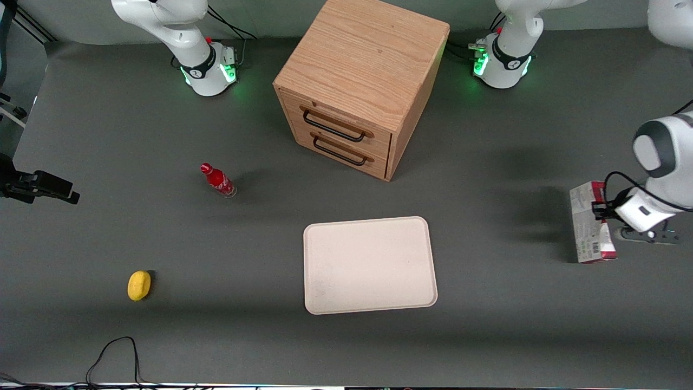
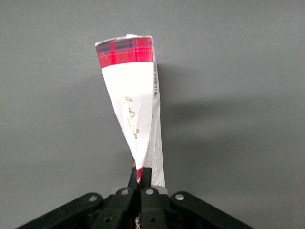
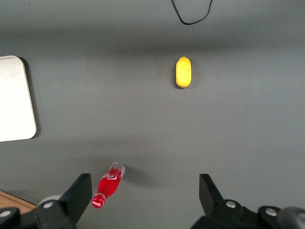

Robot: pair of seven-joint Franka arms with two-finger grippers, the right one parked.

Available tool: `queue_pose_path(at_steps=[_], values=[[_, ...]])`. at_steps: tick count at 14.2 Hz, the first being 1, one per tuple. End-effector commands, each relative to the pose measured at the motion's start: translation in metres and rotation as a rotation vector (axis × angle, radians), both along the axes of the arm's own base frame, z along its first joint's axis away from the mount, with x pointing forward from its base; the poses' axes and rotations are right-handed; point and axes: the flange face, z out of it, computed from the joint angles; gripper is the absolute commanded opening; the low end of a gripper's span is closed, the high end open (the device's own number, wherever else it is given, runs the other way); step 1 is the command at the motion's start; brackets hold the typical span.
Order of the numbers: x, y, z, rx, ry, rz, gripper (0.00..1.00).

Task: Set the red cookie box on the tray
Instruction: 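Lift the cookie box and carry it over the white tray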

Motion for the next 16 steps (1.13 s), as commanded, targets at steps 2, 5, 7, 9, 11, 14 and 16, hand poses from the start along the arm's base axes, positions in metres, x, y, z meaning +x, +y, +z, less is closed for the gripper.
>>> queue_pose_path(at_steps=[2,5,7,9,11,14,16], values=[[0.021,0.0,0.133,-0.012,0.032,0.011,0.0],[0.018,-0.007,0.211,-0.013,0.037,0.01,0.0],[0.016,-0.012,0.24,-0.01,0.019,0.003,0.0],[0.016,-0.026,0.252,-0.016,0.02,0.001,0.0],[0.028,-0.071,0.258,-0.012,0.035,0.016,0.0],[0.045,-0.162,0.26,0.003,0.012,0.055,0.0],[0.051,-0.224,0.255,0.005,-0.004,0.099,0.0]])
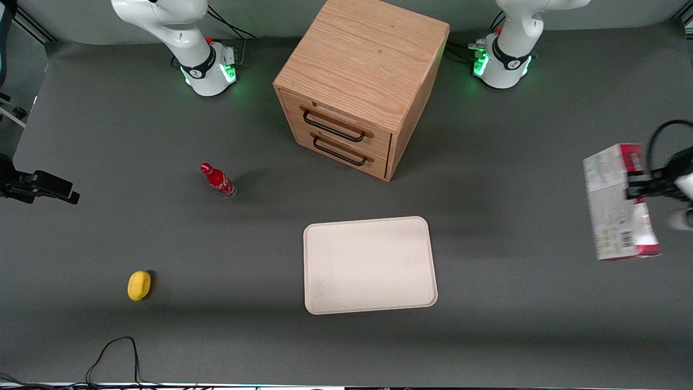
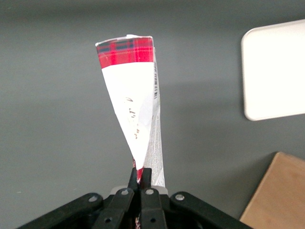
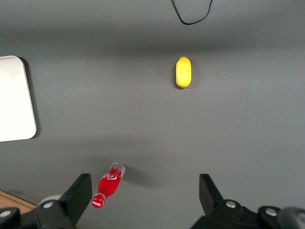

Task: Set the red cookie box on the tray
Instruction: 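Lift the cookie box and carry it over the white tray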

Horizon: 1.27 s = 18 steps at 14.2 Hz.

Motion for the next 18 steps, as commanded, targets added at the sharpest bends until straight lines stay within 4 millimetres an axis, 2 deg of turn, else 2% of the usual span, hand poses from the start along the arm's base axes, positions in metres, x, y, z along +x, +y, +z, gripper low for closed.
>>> queue_pose_path(at_steps=[1,2,5,8,11,12,16,18], values=[[0.011,-0.081,-0.003,0.008,-0.018,0.061,0.0],[0.012,-0.112,-0.007,0.005,-0.033,0.08,0.0],[-0.006,-0.207,-0.01,0.0,-0.087,0.171,0.0],[-0.023,-0.276,-0.024,-0.015,-0.117,0.191,0.0],[-0.014,-0.287,-0.053,-0.009,-0.106,0.175,0.0],[-0.006,-0.287,-0.072,-0.002,-0.098,0.173,0.0],[0.03,-0.297,-0.174,0.006,-0.096,0.12,0.0],[0.04,-0.3,-0.221,0.005,-0.107,0.1,0.0]])
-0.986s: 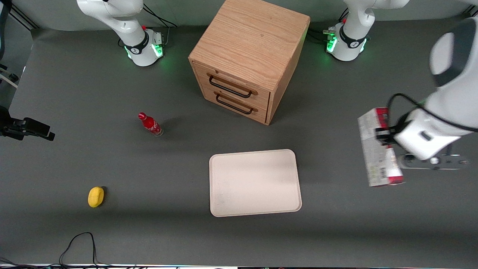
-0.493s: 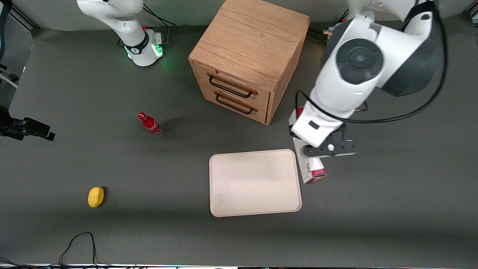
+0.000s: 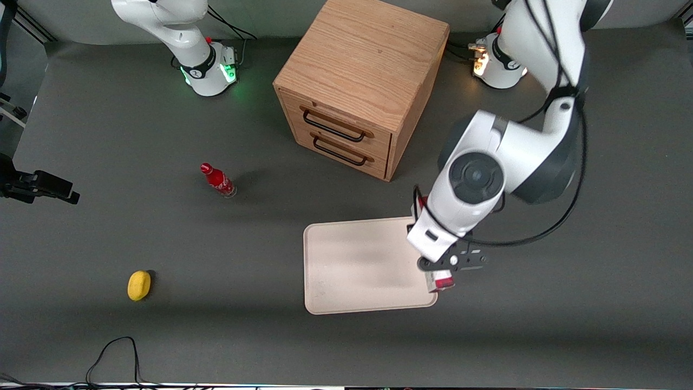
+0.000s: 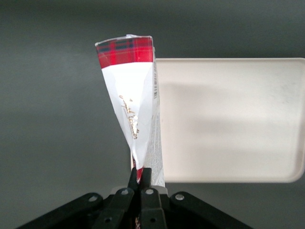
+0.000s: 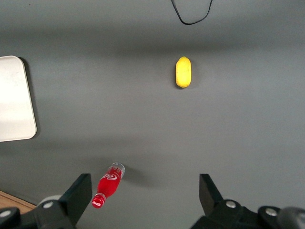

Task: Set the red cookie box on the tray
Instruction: 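Lower the box onto the tray's rim area and open the left gripper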

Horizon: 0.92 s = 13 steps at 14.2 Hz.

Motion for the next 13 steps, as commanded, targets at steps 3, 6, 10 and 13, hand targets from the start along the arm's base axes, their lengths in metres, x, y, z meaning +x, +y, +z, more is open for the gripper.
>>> queue_pose_path(at_steps=[3,6,10,13], values=[[0.008,-0.001,-0.079,0.02,0.008,-0.068,0.0],[0.013,0.0,-0.118,0.039,-0.002,-0.071,0.0],[0.013,-0.001,-0.126,0.043,0.001,-0.067,0.0],[0.013,0.0,-0.122,0.044,0.001,-0.061,0.65]])
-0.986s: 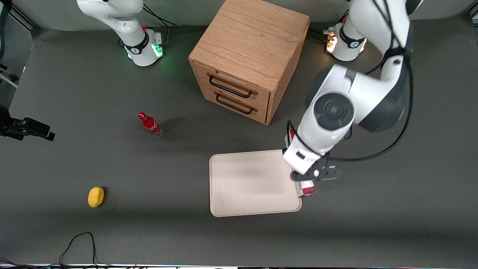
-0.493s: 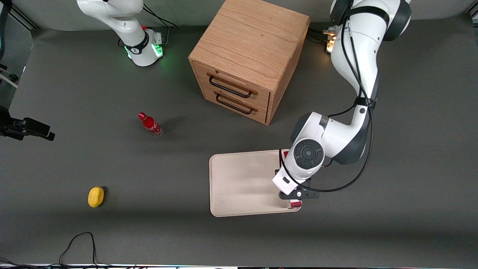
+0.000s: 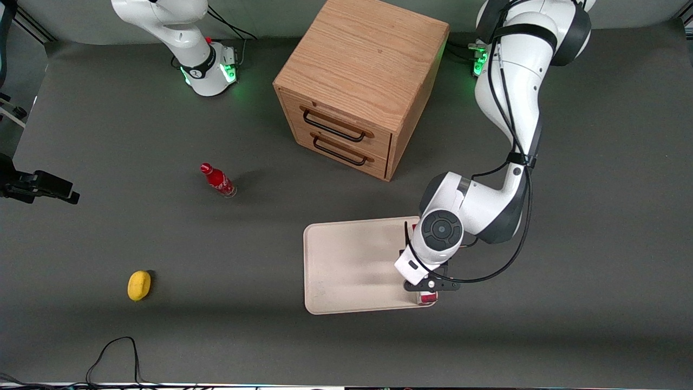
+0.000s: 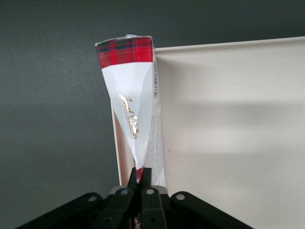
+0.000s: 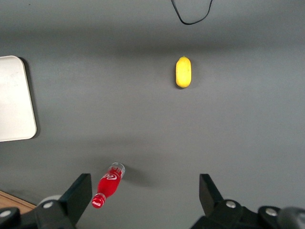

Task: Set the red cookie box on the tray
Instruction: 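Lower the box onto the tray's rim area and open the left gripper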

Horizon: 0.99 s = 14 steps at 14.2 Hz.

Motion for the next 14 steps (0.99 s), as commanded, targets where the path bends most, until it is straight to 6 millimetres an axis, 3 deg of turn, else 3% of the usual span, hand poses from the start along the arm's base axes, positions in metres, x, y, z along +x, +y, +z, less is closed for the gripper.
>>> queue_pose_path(at_steps=[1,2,4,5,7,10,12,13,14], values=[[0.0,0.002,0.017,0.01,-0.016,-0.004,0.85],[0.0,0.003,0.022,0.013,-0.014,-0.003,1.0],[-0.002,0.007,0.044,0.024,0.002,0.006,1.0],[-0.004,0.01,0.064,0.024,0.004,0.01,1.0],[-0.016,0.017,0.121,0.031,0.016,0.016,1.0],[-0.05,0.038,0.223,0.051,0.037,0.027,1.0],[-0.07,0.064,0.274,0.106,0.022,0.032,1.0],[-0.074,0.083,0.286,0.106,0.011,0.046,1.0],[-0.075,0.113,0.294,0.097,0.006,0.069,1.0]])
